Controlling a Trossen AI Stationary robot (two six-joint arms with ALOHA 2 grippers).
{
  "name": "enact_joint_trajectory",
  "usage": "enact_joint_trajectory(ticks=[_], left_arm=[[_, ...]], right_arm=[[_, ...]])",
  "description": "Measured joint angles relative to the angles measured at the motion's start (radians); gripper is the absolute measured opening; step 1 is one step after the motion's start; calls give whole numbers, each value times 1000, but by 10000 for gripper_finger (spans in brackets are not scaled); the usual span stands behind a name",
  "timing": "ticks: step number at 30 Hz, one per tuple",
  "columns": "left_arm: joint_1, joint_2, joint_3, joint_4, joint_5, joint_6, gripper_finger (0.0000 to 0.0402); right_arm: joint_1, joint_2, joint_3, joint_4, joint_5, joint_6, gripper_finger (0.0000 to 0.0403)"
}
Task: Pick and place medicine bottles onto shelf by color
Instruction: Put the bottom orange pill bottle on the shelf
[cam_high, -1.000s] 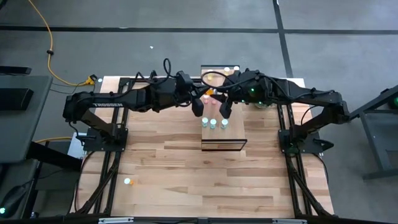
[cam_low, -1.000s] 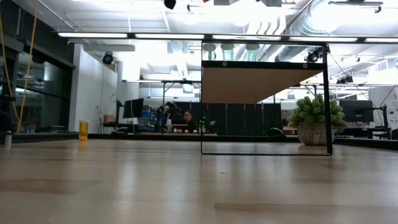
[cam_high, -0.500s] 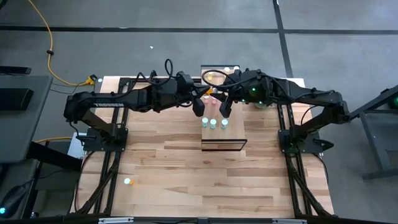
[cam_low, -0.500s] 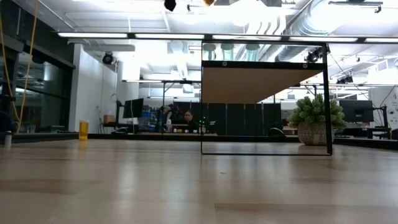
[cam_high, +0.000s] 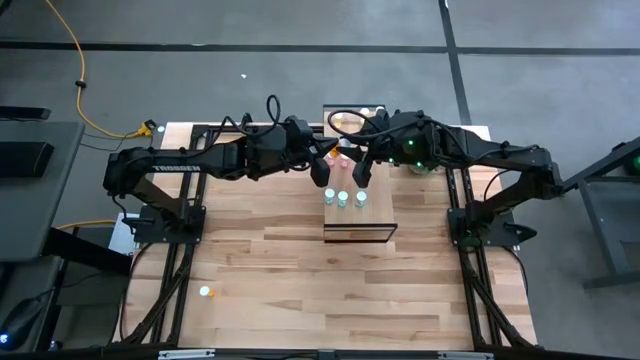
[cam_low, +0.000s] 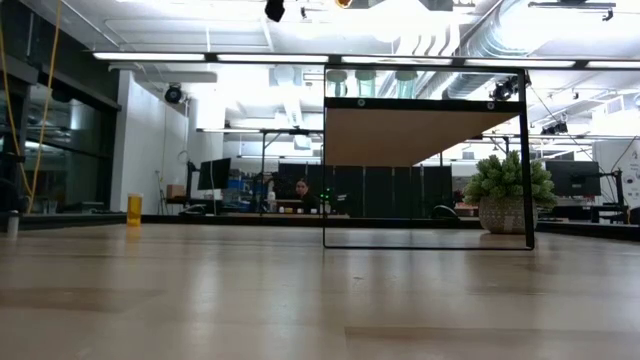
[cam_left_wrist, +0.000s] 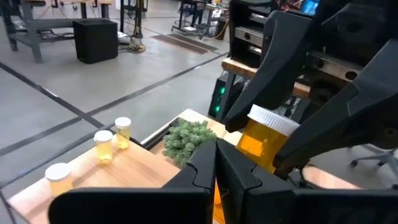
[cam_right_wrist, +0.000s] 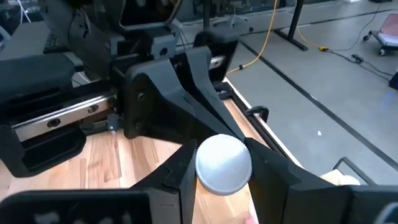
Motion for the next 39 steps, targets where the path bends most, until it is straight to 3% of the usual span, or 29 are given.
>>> enact_joint_trajectory(ticks=[17, 27, 32, 39], left_arm=[[2, 17, -1, 17, 55, 18, 0], [57, -159, -7, -312, 88, 118, 0], [47, -277, -158, -250, 108, 83, 0], [7, -496, -545, 208, 144, 38, 0]], right_arm=[[-15, -5, 1, 19, -12, -19, 104], [-104, -101, 2, -189, 24, -34, 104], [-133, -162, -96, -205, 23, -41, 104], [-147, -356, -470, 94, 10, 1, 104]])
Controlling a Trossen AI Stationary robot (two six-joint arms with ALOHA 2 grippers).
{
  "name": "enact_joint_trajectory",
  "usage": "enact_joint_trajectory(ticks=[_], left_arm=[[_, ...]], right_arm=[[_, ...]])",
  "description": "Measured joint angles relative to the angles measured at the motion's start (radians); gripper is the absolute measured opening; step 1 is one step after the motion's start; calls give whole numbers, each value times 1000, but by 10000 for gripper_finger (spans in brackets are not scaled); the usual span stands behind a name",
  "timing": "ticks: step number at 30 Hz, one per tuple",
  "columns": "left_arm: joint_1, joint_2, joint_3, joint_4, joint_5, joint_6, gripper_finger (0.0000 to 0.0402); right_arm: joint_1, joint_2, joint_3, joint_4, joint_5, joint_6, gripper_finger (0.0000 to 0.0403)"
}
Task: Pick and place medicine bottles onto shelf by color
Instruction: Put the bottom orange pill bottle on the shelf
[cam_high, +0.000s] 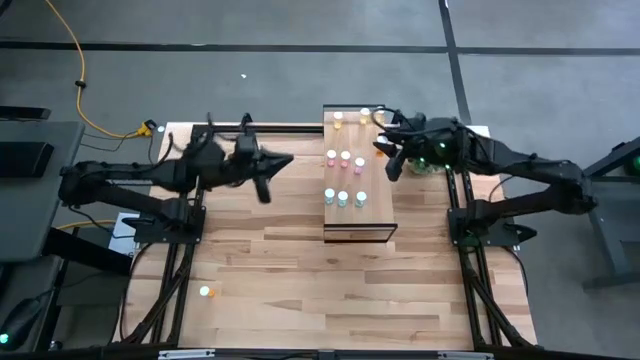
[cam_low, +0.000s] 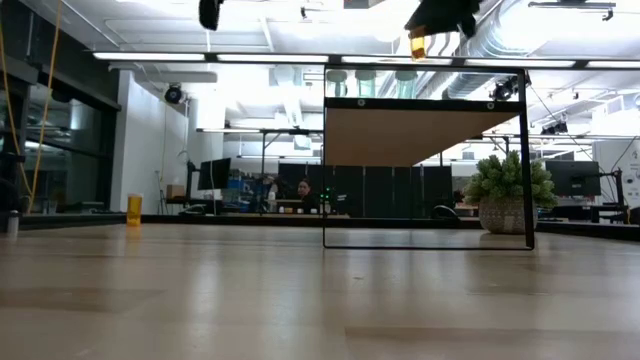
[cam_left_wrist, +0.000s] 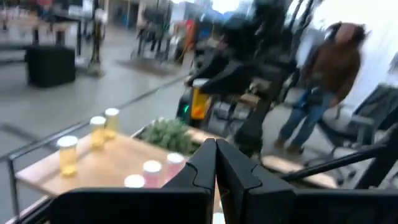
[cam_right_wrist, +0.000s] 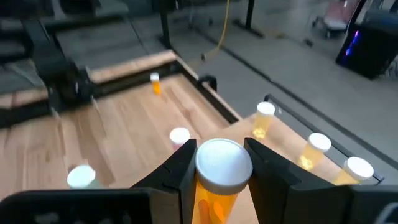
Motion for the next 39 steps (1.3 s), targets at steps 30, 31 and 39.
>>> enact_joint_trajectory(ticks=[30, 31, 39], left_arm=[[-12, -93, -174, 271, -48, -13, 0], [-12, -93, -174, 271, -48, -13, 0], [-12, -93, -174, 290, -48, -13, 0]], right_arm=[[-228, -20, -398, 532, -272, -40, 104], [-245, 3, -398, 551, -291, -55, 104], [-359, 158, -388, 641, -380, -130, 104]])
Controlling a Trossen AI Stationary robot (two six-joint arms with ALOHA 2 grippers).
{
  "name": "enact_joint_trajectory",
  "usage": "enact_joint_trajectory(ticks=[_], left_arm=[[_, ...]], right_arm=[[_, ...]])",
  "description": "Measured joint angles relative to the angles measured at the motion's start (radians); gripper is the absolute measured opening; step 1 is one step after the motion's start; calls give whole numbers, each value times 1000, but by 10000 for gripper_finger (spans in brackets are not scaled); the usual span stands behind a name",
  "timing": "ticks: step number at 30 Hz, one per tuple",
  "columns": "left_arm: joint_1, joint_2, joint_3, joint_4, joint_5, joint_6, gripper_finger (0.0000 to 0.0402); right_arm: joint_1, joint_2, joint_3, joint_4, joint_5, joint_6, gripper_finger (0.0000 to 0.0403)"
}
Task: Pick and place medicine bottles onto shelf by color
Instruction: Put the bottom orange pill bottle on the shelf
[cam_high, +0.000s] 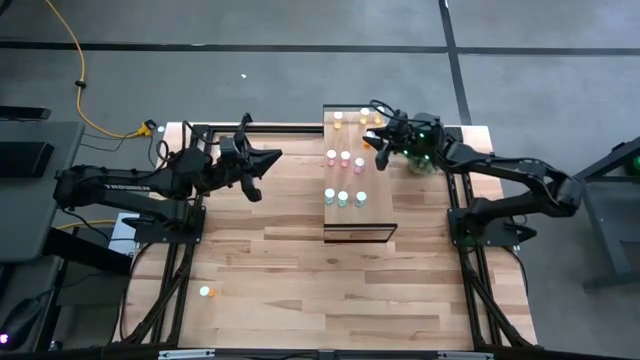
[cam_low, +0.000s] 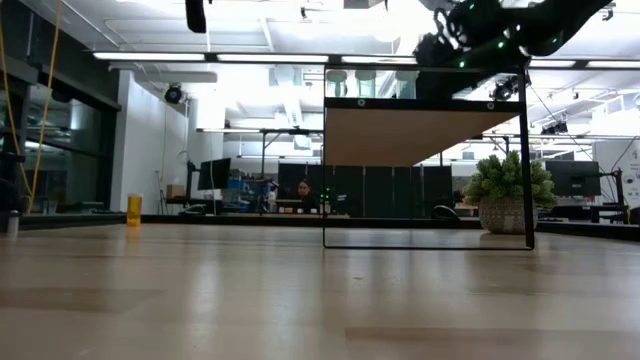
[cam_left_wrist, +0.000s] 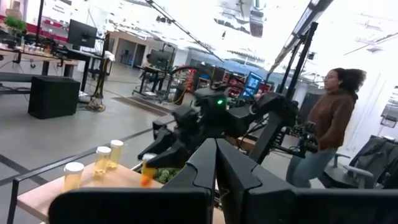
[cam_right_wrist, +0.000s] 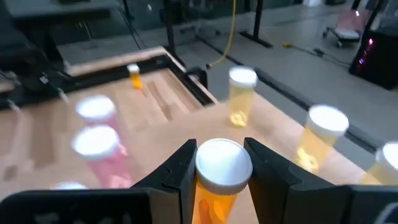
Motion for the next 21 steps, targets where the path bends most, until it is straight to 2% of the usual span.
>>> enact_joint_trajectory(ticks=[6, 12, 21], left_arm=[[0, 0, 0, 0, -2, 27, 0], [0, 0, 0, 0, -59, 68, 0], [8, 0, 0, 0, -82, 88, 0]], right_arm=[[-40, 47, 12, -3, -35, -76, 104], [-43, 74, 12, -5, -50, -171, 104], [-46, 100, 15, 8, -47, -139, 104]])
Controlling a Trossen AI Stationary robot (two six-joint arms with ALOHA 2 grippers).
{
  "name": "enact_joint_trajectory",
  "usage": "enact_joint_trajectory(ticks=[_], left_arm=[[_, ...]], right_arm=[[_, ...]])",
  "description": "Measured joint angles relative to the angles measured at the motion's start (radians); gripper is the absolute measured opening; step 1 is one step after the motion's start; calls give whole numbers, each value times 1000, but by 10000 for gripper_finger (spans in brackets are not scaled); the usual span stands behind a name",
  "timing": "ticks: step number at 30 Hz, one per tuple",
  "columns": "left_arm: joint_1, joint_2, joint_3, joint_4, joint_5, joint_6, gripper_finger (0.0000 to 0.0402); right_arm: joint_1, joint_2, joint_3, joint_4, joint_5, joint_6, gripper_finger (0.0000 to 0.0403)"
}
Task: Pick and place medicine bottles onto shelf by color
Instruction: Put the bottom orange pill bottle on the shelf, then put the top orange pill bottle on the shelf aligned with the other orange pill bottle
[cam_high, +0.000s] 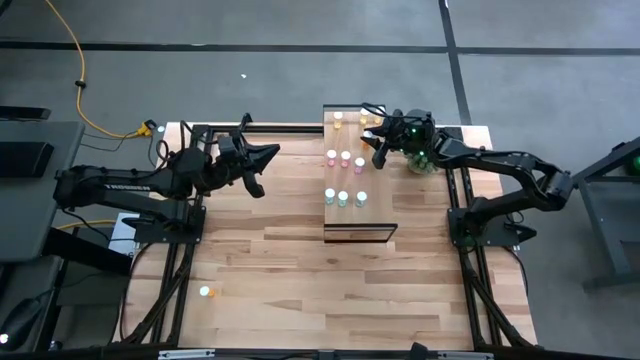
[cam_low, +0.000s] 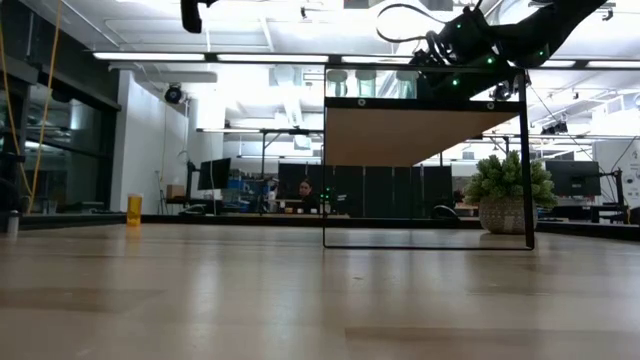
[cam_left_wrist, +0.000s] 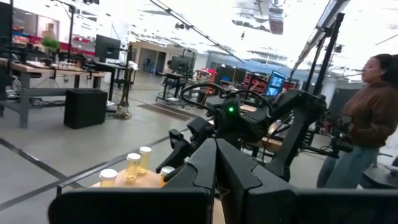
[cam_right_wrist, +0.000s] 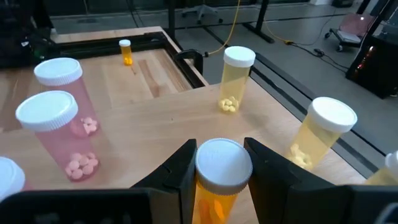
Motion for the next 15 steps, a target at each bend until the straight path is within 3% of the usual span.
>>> enact_joint_trajectory(ticks=[6, 15], left_arm=[[8, 0, 0, 0, 0, 0, 0], [8, 0, 0, 0, 0, 0, 0]], right_arm=[[0, 0, 0, -4, 0, -1, 115], [1, 3, -3, -29, 1, 7, 203]])
